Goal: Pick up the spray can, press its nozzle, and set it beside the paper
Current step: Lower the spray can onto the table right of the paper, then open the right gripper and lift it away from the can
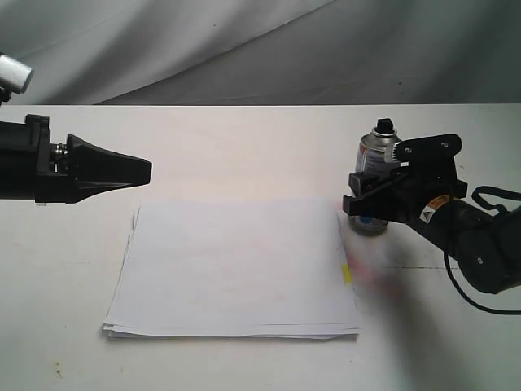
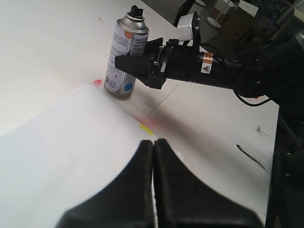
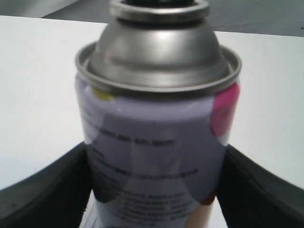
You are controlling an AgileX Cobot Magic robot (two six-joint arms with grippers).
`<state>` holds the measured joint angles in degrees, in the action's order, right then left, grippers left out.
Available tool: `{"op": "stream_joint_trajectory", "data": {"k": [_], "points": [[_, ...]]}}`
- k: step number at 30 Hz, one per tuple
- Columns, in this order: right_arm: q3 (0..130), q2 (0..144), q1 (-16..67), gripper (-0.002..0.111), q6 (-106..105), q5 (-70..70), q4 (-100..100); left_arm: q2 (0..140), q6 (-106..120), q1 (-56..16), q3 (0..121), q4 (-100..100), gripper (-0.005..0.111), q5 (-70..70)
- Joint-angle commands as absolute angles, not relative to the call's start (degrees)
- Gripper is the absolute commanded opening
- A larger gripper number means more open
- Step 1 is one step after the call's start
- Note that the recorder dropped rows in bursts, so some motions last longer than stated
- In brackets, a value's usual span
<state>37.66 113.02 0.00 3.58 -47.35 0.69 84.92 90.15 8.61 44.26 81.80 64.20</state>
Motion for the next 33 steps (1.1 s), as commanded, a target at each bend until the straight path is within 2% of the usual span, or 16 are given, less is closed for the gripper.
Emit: {"op": "stream_joint_trajectory", "data": {"k": [1,4,8,14,20,28,33], "points": [[37.79,112.39,0.02,0.067,1.9,-48.25,0.34,84.47,90.54,8.74,44.04,82.01,0.0,64.74],[37.79,112.39,0.02,0.08,1.37,-48.25,0.34,84.47,90.54,8.74,44.04,82.01,0.0,64.74],[37.79,112.1,0.02,0.085,1.34,-48.2,0.34,84.47,90.33,8.74,44.04,82.01,0.0,64.74],[37.79,106.9,0.02,0.085,1.34,-45.43,0.34,84.47,90.33,8.74,44.04,82.01,0.0,64.74],[37.79,94.17,0.02,0.085,1.34,-37.36,0.34,84.47,90.58,8.74,44.04,82.01,0.0,64.74],[37.79,69.51,0.02,0.084,1.34,-13.47,0.44,84.47,90.58,8.74,44.04,82.01,0.0,64.74],[37.79,53.93,0.02,0.073,1.34,3.81,0.44,84.47,90.42,8.74,44.04,82.01,0.0,64.74]]}}
